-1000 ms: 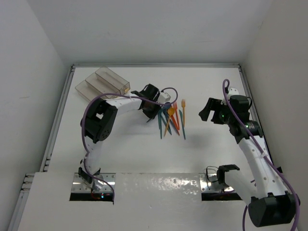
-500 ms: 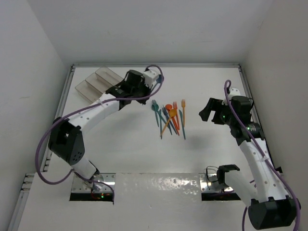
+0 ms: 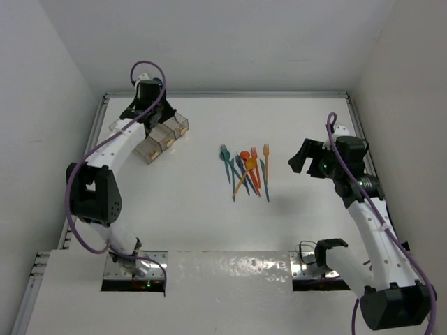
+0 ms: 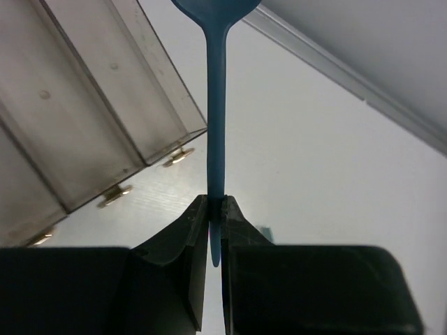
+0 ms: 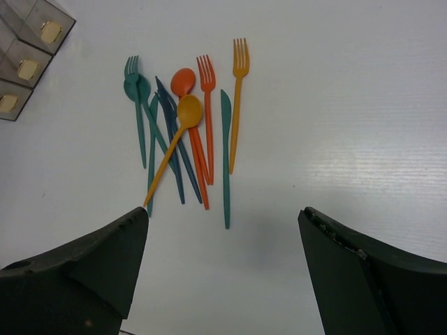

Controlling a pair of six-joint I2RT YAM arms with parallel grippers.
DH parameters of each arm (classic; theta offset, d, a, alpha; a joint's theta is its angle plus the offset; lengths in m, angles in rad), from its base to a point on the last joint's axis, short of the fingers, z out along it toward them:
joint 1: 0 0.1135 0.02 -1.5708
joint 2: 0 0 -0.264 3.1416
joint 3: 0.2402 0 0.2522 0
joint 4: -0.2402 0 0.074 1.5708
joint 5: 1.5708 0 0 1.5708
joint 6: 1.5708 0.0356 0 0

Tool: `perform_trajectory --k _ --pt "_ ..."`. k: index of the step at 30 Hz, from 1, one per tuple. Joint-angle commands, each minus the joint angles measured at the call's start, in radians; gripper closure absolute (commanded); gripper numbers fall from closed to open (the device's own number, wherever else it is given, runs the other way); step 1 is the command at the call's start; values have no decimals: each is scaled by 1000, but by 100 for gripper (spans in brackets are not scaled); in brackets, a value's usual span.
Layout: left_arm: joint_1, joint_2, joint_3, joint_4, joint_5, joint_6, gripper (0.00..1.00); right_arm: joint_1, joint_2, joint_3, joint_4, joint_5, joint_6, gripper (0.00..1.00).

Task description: Sort the eating utensils into containers

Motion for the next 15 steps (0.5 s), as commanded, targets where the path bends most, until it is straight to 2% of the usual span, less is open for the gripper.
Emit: perform_trajectory --k 1,7,15 --pt "7 79 76 55 -51 -220 100 2 4 32 35 4 13 12" --pt "47 233 116 76 -76 -391 100 2 11 29 30 4 13 12" --pt "79 370 251 74 -104 -408 100 2 3 15 18 9 4 11"
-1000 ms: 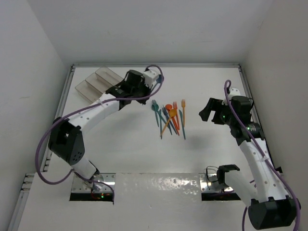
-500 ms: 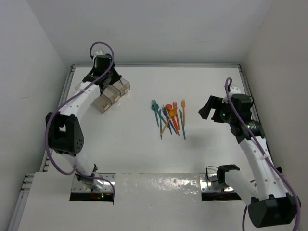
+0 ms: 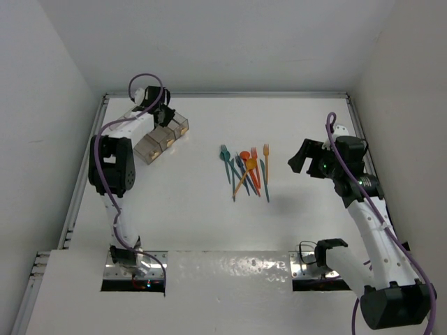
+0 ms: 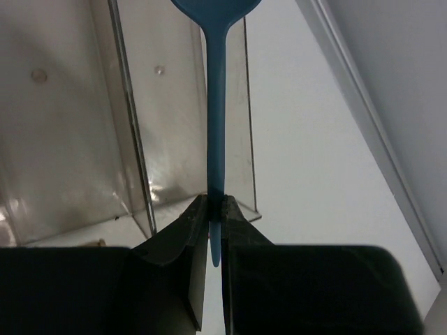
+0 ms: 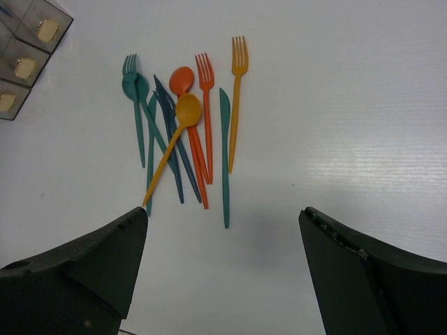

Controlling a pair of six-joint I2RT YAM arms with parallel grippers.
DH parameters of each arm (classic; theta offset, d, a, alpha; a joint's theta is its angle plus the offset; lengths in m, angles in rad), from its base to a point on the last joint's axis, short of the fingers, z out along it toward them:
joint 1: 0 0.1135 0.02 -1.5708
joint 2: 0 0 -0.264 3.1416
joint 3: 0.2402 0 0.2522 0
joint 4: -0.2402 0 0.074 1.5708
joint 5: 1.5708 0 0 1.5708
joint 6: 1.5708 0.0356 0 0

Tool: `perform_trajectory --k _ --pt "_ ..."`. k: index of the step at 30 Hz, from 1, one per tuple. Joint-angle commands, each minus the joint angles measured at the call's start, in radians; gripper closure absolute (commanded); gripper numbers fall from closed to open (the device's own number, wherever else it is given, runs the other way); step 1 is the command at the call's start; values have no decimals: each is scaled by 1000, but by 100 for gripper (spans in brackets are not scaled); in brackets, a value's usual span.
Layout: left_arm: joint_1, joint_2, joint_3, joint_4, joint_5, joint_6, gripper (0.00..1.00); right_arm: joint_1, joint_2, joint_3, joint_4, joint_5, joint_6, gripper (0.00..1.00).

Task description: Sort the eating utensils into containers

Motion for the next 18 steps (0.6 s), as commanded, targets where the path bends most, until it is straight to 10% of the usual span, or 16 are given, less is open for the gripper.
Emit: perform_trajectory --k 1,18 --pt "23 17 100 43 -33 -29 100 2 -7 15 16 11 3 11" --pt "46 157 192 -23 30 -9 87 2 -18 11 0 22 0 10"
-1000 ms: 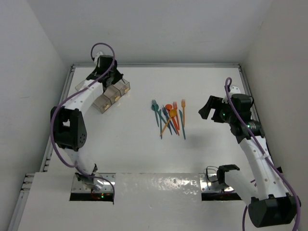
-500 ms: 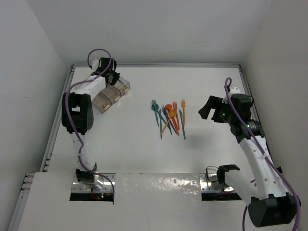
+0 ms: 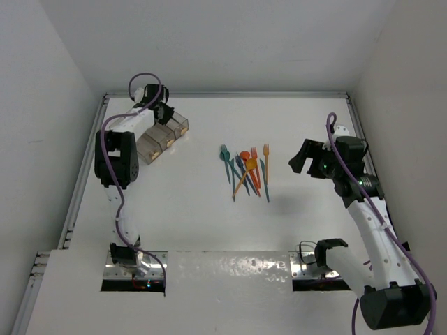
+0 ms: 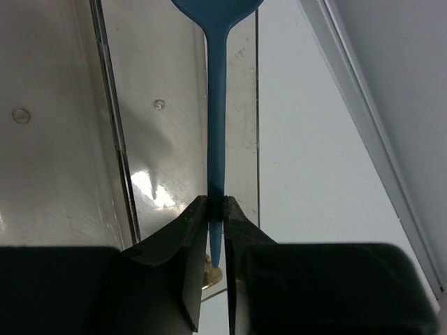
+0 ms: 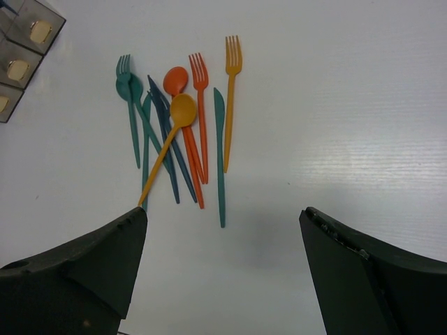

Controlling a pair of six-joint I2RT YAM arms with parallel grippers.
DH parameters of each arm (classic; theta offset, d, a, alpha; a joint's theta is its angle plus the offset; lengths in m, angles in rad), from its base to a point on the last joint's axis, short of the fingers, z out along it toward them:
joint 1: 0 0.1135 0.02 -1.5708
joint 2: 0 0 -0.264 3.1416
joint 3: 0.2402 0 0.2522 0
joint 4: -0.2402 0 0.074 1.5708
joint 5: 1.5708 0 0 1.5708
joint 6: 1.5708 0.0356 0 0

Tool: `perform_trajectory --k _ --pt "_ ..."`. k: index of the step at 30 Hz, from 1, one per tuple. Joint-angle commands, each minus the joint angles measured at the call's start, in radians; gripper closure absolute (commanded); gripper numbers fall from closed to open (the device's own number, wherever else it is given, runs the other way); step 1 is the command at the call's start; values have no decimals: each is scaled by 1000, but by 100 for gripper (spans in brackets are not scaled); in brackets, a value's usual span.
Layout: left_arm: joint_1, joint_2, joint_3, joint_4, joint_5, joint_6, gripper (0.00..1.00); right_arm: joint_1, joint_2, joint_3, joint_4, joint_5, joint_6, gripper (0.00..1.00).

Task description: Sort the eating utensils into containers

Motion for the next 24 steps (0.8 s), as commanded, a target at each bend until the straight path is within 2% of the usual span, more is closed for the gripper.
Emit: perform_trajectory --k 1,4,7,10,14,18,21,24 --pt "7 7 39 1 13 9 84 2 -18 8 11 4 0 10" --pt "7 8 50 -5 21 18 69 0 -27 -2 8 4 0 10" --pt "7 -2 50 -9 23 32 59 2 -35 -5 4 4 1 10" --pt "7 -28 40 -19 36 46 54 2 -42 1 -1 4 5 10" --pt "-13 -117 -13 7 75 127 54 0 -50 8 -3 14 5 10" --pt "-112 -256 -96 -3 75 270 54 2 -45 3 -12 26 5 12" --pt "-236 -363 -183 -12 49 330 54 2 -41 -6 -15 32 5 14" --pt "-313 -419 -295 9 85 319 57 0 -35 -11 -15 35 6 17"
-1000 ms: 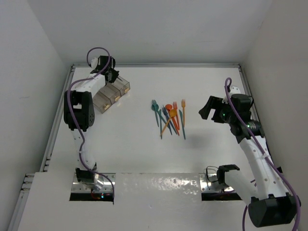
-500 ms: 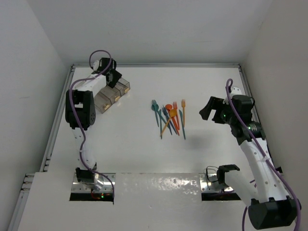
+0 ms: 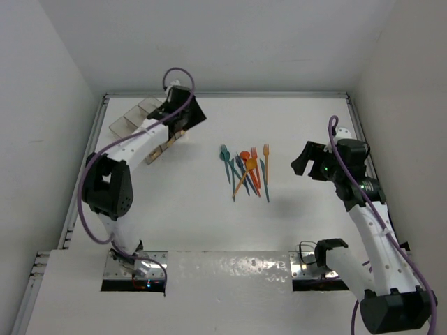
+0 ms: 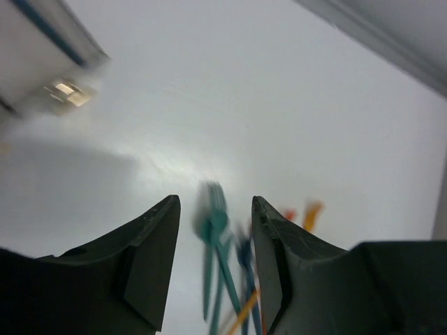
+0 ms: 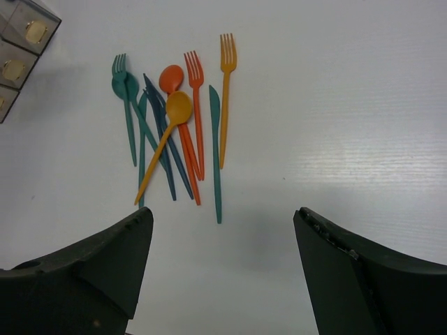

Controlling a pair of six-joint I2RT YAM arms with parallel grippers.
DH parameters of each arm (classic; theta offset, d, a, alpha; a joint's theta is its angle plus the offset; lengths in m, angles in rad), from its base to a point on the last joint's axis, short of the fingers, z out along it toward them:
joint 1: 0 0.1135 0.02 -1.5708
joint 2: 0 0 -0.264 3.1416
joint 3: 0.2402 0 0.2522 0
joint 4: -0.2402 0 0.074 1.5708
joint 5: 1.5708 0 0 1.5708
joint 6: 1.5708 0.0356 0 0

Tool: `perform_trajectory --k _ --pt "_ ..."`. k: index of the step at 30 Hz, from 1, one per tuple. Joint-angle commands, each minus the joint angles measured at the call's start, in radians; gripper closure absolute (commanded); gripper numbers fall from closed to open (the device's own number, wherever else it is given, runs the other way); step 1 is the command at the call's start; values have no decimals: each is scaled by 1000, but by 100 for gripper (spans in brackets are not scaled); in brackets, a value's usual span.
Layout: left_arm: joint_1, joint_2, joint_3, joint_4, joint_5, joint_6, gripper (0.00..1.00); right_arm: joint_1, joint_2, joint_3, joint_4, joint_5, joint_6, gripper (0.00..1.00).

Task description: Sort the eating utensils into containers

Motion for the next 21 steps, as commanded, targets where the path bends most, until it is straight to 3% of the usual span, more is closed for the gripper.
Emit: perform_trajectory --k 1,4,9,17,21 --pt "-90 -73 -101 20 48 49 58 2 5 -8 11 20 7 19" --pt "-145 -101 -212 50 94 21 60 0 22 -15 21 8 10 25" --pt "-249 -106 -253 66 110 41 60 2 83 -42 45 -41 39 36" --pt "-432 72 -49 -97 62 256 66 2 108 -45 57 -46 56 38" --pt "-467 150 11 -146 80 320 72 2 110 -51 56 -55 59 37"
